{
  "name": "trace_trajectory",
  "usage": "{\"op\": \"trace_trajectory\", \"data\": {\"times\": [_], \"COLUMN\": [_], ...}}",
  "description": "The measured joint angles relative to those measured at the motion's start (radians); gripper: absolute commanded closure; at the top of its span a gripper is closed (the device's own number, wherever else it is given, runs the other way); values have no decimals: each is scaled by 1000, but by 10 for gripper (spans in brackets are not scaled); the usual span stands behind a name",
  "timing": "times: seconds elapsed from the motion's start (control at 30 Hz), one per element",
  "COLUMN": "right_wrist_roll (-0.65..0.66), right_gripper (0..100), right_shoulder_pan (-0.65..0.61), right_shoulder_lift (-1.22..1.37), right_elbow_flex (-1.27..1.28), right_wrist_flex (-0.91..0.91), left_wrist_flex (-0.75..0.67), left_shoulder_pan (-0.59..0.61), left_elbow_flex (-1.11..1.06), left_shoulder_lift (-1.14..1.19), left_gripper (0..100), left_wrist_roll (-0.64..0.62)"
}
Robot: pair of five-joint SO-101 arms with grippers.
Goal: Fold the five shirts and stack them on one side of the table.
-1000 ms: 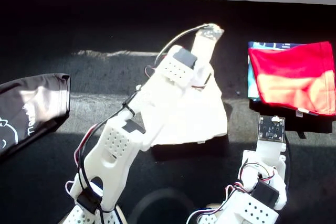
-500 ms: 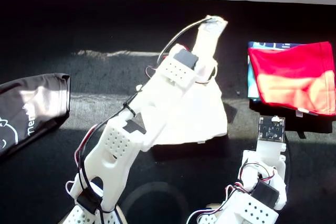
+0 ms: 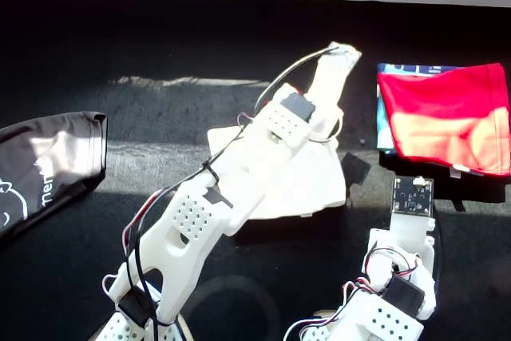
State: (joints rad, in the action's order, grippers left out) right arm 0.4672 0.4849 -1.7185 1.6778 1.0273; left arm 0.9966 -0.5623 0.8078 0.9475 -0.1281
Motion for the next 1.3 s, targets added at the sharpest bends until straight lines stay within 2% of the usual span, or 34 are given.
{"op": "trace_trajectory", "data": {"times": [0.1,0.2,0.37,0.57,0.7,0.87,1.03,1.17,1.3], "right_wrist_roll": [0,0,0,0,0,0,-3,-106,-207], "right_gripper": [991,991,991,985,985,931,905,904,901], "right_shoulder_pan": [0,0,0,0,0,-9,-104,-210,-345], "right_shoulder_lift": [0,0,0,-11,-11,-9,58,235,476], "right_elbow_flex": [0,0,0,0,0,-115,-373,-626,-865], "right_wrist_flex": [0,0,0,0,5,6,84,153,187], "left_wrist_flex": [20,107,345,723,775,786,786,786,783], "left_shoulder_pan": [0,11,66,126,210,261,262,282,354], "left_elbow_flex": [58,157,368,674,700,537,173,-140,-402], "left_shoulder_lift": [2,2,2,0,-6,-167,-454,-707,-910], "left_gripper": [990,990,990,990,990,990,990,990,990], "left_wrist_roll": [0,2,2,2,2,3,3,3,38]}}
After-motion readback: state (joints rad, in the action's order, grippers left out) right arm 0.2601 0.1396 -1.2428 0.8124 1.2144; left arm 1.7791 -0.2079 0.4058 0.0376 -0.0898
